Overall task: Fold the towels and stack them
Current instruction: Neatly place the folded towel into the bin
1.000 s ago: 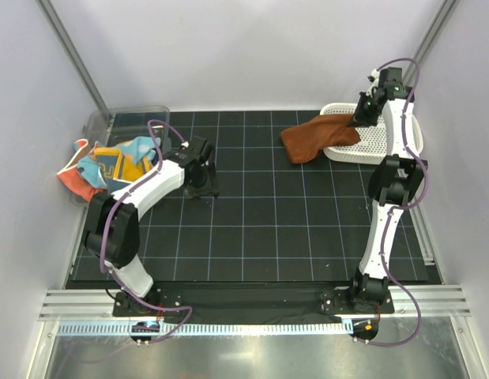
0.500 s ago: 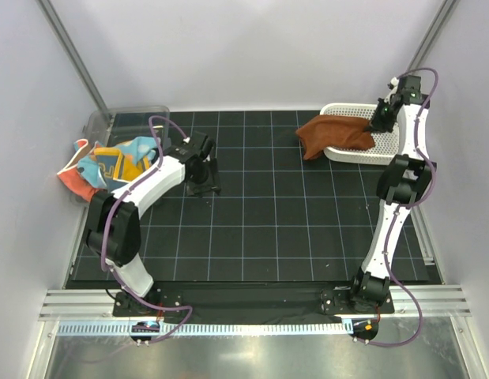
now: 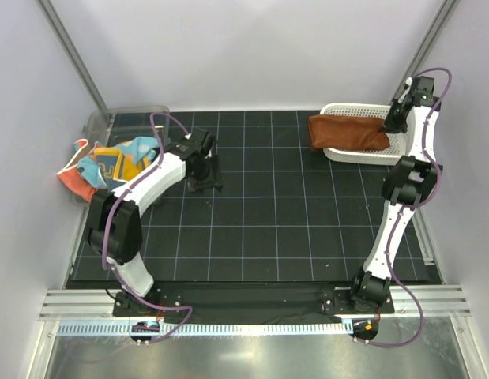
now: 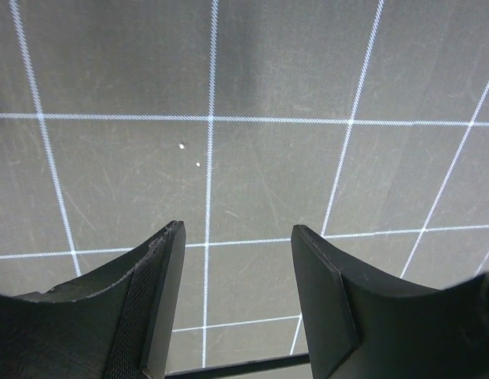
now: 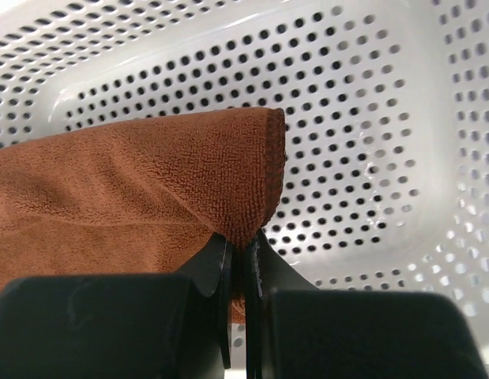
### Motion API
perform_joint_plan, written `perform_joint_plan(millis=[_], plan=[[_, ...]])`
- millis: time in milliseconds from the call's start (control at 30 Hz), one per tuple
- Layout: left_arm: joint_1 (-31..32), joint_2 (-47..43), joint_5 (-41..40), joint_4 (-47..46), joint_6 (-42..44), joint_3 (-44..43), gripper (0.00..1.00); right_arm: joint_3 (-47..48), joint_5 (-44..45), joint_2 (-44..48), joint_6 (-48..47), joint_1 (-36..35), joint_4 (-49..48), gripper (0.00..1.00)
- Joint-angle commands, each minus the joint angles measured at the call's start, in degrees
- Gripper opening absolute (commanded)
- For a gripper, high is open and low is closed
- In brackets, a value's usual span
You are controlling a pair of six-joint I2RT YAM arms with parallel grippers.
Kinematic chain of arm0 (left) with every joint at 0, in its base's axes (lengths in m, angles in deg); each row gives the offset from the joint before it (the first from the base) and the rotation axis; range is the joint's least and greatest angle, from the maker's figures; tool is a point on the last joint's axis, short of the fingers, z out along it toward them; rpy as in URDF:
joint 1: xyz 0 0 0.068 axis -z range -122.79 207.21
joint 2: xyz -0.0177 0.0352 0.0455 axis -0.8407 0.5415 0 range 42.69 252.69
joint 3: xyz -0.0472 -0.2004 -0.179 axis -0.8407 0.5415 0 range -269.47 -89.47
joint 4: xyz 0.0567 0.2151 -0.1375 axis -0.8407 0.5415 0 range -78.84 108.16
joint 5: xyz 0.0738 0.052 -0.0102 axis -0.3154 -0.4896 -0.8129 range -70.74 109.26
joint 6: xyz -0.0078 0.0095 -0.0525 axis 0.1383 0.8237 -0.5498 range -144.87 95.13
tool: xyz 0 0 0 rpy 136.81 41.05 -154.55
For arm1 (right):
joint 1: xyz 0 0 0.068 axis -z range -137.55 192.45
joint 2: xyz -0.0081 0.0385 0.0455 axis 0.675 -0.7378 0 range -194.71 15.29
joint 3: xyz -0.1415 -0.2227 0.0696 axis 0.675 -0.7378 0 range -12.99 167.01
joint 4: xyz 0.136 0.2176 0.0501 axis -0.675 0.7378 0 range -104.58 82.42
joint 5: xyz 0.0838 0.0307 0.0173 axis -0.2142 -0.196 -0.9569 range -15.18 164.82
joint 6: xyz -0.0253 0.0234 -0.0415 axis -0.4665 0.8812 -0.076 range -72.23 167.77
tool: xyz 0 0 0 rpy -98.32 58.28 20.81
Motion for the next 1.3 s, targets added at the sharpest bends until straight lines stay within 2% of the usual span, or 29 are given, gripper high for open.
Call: perform_joint_plan(millis=[0, 767, 867, 900, 933, 967, 1133, 1267], plan=[[0.06, 0.05, 2.43, 0.87, 0.71, -2.32, 0.61, 3.28, 3.52, -1.16, -1.72, 0.95, -3.4, 0.01], [0.15, 2.69, 4.82, 0.78, 1.5, -4.69, 0.65, 5.04, 9.23, -4.5, -1.89, 2.45, -13.59, 0.02], [0.15, 2.6, 4.91, 0.69, 1.68, -4.6, 0.66, 4.78, 11.6, -4.33, -1.72, 2.45, -14.03, 0.2], [0.06, 2.51, 4.99, 0.69, 1.76, -4.69, 0.66, 4.69, 11.61, -4.24, -1.72, 2.45, -14.21, 0.44], [0.15, 2.42, 5.17, 0.6, 1.76, -4.69, 0.66, 4.43, 10.74, -3.8, -2.07, 2.45, -14.3, 0.54], [0.06, 2.51, 5.26, 0.52, 1.85, -4.78, 0.66, 4.34, 10.47, -3.36, -2.07, 2.45, -14.21, 0.59], [0.06, 1.2, 5.87, 0.34, 2.03, -4.17, 0.66, 1.1, 10.29, 0.94, -1.63, 1.4, -14.48, 0.63], [0.15, -0.47, 6.49, -0.8, 1.94, -3.2, 0.66, -4.7, 7.31, 5.52, -0.4, -1.24, -16.67, 0.59]])
